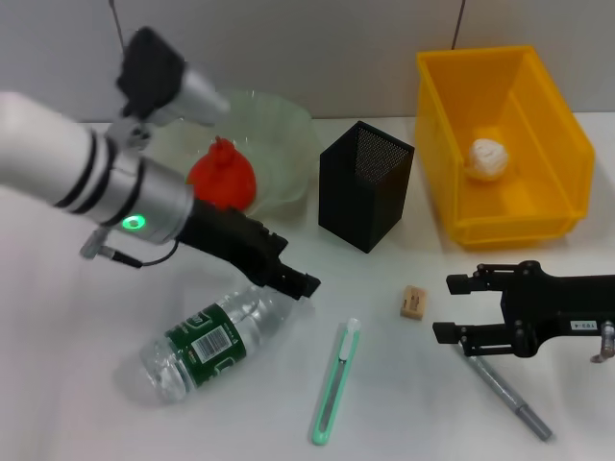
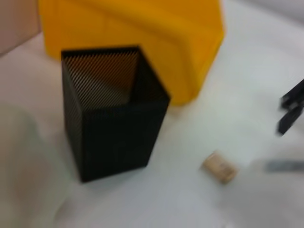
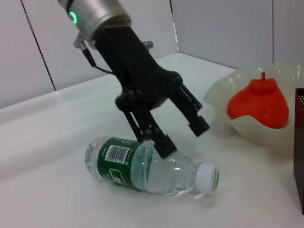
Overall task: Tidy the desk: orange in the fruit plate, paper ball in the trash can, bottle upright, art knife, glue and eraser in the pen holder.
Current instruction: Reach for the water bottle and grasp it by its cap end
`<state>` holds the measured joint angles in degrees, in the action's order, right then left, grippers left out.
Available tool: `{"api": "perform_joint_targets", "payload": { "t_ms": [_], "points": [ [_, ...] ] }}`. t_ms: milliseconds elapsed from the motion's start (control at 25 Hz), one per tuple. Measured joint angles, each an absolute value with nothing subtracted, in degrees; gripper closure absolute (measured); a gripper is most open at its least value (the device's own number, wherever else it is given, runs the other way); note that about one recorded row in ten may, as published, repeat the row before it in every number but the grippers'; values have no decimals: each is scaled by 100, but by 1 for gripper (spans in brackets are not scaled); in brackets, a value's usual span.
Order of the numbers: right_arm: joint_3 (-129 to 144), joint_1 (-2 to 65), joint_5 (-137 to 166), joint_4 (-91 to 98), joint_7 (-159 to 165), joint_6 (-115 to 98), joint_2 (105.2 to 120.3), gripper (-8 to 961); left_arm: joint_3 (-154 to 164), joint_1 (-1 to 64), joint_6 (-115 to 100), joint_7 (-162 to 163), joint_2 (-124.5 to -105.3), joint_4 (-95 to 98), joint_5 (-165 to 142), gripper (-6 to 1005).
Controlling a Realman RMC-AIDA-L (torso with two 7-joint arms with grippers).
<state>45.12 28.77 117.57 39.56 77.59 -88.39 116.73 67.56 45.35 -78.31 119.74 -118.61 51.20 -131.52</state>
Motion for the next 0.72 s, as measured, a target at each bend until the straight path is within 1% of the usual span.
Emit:
{"api": "perform_joint_targets", "payload": {
  "t_ms": [120,720],
  "points": [
    [4494,2895,11756,3938,7742,-8818,11681,207,7318,4740,-7505,12489,-11890,5099,-13601,186],
    [4481,2945,11744,3963,7736,-8707,11740,208,7823,4926,-6815,12905,-11910,4557,-13713,187]
  ]
}}
